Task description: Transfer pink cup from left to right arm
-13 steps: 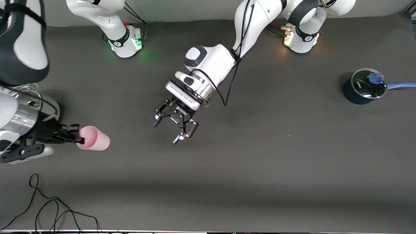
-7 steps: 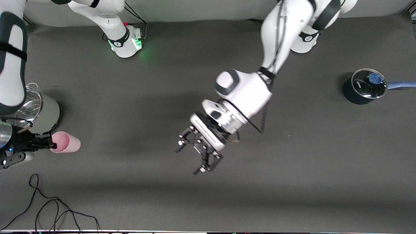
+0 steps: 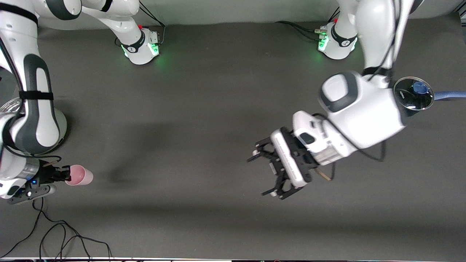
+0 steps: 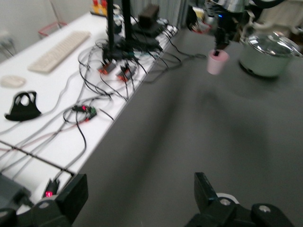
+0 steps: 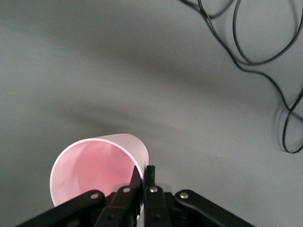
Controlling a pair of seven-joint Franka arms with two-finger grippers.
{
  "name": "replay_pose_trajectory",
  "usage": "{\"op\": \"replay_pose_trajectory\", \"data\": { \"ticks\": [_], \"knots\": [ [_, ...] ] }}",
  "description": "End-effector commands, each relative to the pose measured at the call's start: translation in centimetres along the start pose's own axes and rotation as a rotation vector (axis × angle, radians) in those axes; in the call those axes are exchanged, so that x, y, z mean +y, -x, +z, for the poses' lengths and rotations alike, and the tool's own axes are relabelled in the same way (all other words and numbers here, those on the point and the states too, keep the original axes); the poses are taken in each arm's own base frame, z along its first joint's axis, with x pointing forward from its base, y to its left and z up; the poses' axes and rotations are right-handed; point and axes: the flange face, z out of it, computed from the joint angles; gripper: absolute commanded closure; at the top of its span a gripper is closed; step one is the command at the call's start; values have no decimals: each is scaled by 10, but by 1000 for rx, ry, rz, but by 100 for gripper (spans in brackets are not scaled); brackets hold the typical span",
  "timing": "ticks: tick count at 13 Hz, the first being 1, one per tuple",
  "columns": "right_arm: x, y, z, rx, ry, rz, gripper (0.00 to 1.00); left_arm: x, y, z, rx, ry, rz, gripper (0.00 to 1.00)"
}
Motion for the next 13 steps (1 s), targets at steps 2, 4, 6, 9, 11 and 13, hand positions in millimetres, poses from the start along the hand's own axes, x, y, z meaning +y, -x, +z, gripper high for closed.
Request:
{"op": "replay_pose_trajectory", "data": {
  "ticks": [2,4,6,9,11,13],
  "knots": [
    [25,10,49,9,7,-26,100,12,23,-108,-302,3,-110,0],
    [27,10,62,12,6,-21,100,29,30,-157,-466,-48,-222,0],
    [27,10,75,21,12,-27,100,48,37,-188,-644,-130,-275,0],
    [30,11,77,31,-10,1,1,72,48,-218,-798,-230,-502,0],
    [29,10,68,37,-20,16,0,80,56,-228,-867,-283,-612,0],
    [25,9,42,12,-41,13,0,88,72,-220,-935,-332,-789,0]
  ]
}}
